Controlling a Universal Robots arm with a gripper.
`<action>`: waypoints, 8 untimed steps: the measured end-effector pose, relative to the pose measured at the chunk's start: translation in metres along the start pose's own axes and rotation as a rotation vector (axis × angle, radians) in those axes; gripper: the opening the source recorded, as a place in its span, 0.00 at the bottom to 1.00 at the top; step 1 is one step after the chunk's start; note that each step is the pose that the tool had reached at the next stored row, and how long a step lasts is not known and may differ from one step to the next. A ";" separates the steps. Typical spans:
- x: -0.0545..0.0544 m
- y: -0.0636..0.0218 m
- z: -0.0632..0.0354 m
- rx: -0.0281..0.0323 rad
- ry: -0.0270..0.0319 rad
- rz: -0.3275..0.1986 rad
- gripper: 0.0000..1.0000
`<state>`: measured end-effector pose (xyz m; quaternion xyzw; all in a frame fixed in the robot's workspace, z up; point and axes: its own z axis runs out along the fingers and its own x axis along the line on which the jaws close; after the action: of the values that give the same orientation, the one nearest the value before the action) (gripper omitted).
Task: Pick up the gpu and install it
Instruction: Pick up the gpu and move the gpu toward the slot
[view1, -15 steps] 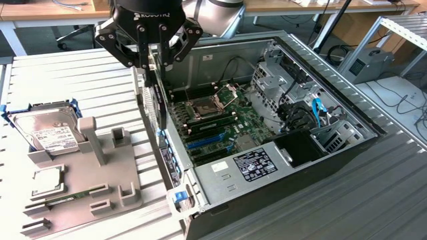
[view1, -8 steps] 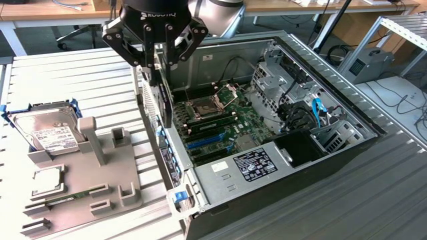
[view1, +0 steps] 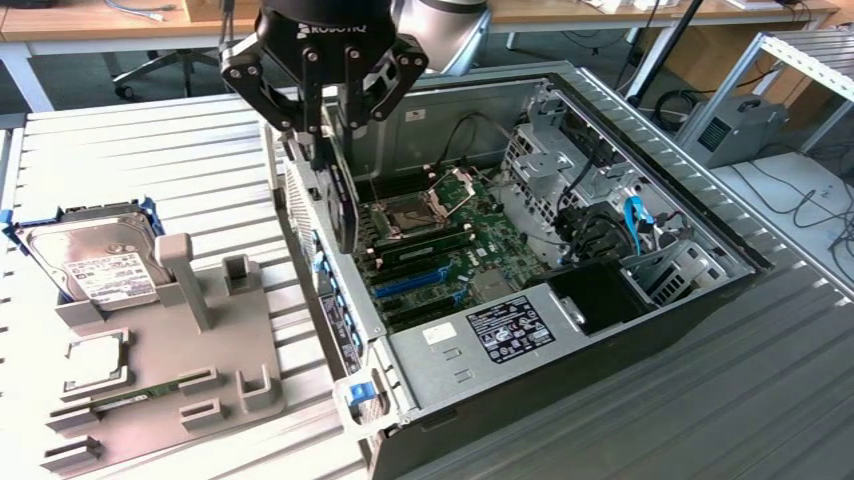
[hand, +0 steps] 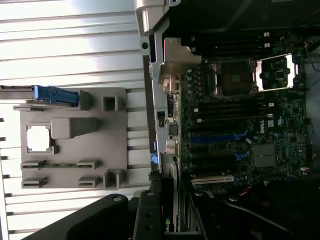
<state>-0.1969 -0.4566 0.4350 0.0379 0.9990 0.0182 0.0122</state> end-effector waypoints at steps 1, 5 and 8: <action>-0.001 0.0001 0.0000 0.0000 0.0000 0.000 0.26; -0.006 0.0005 0.0003 0.0001 0.0000 0.000 0.26; -0.009 0.0007 0.0004 0.0001 0.0000 0.000 0.26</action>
<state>-0.1874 -0.4566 0.4348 0.0380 0.9990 0.0182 0.0122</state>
